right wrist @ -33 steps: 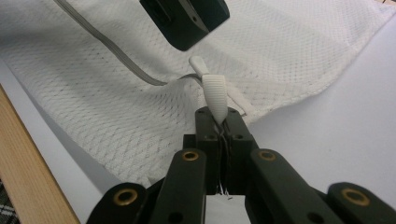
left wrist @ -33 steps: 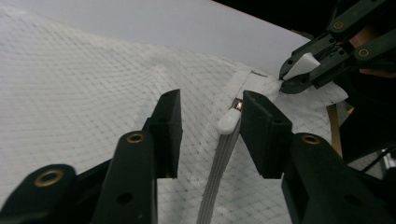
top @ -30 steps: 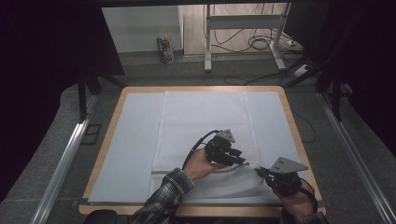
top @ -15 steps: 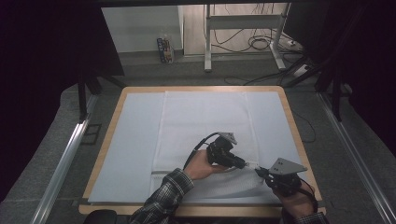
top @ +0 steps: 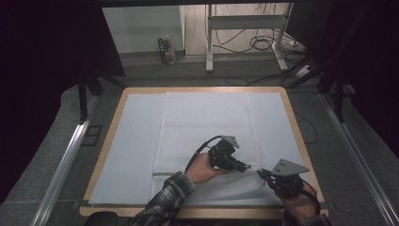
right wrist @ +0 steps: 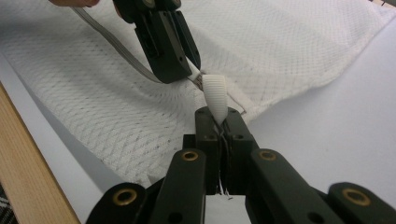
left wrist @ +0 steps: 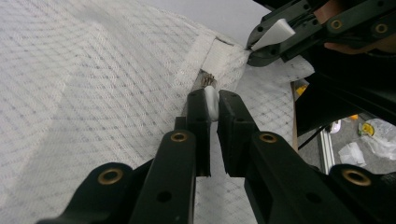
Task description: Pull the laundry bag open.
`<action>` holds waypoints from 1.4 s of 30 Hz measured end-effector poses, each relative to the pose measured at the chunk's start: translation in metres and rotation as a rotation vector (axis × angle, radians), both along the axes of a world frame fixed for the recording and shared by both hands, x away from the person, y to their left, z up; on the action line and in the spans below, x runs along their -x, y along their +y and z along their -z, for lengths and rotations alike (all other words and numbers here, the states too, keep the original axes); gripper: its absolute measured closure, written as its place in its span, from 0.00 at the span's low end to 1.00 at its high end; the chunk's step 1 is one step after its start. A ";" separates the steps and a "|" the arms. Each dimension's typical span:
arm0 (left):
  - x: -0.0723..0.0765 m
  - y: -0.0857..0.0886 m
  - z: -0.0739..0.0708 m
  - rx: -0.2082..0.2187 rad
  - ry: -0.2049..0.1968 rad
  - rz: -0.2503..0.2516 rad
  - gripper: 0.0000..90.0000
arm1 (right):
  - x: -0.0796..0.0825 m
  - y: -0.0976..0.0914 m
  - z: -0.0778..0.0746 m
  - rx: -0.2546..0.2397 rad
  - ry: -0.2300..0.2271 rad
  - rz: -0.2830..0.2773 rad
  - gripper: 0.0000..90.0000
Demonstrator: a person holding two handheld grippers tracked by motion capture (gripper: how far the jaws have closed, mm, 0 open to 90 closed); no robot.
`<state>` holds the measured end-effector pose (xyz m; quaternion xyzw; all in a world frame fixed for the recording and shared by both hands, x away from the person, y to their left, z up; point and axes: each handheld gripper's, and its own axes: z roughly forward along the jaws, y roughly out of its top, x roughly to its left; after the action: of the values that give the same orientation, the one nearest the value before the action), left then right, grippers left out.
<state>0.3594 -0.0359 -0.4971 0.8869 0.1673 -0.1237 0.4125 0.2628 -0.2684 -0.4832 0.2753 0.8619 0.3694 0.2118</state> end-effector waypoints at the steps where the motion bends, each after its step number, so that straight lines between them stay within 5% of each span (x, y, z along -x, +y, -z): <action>1: 0.000 0.001 0.000 0.007 -0.001 -0.002 0.94 | 0.000 0.000 0.000 0.001 0.005 0.000 0.96; 5: 0.002 0.002 -0.003 0.005 -0.027 0.009 0.95 | -0.002 0.000 0.002 -0.002 0.030 0.004 0.93; 13: 0.007 0.005 -0.007 0.015 -0.088 0.014 0.97 | -0.014 -0.002 0.002 -0.039 0.073 0.044 0.53; 17: 0.009 0.007 -0.007 0.027 -0.096 0.010 0.97 | -0.025 -0.003 0.001 -0.066 0.121 0.029 0.44; 22: 0.009 0.009 -0.006 0.034 -0.098 0.016 0.97 | -0.041 -0.005 0.002 -0.163 0.247 -0.020 0.51; 29: 0.009 0.007 -0.003 0.025 -0.096 0.019 0.97 | -0.051 -0.011 0.003 -0.261 0.330 -0.031 0.76; 33: 0.008 0.006 0.002 0.015 -0.082 0.009 0.96 | -0.051 -0.014 0.003 -0.301 0.340 -0.038 0.91; 42: 0.008 0.003 0.005 0.003 -0.066 0.004 0.96 | -0.046 -0.012 0.002 -0.272 0.301 -0.037 0.94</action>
<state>0.3514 -0.0329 -0.5018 0.8902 0.1519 -0.0954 0.4188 0.3085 -0.2800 -0.4853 0.3377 0.8308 0.4411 0.0346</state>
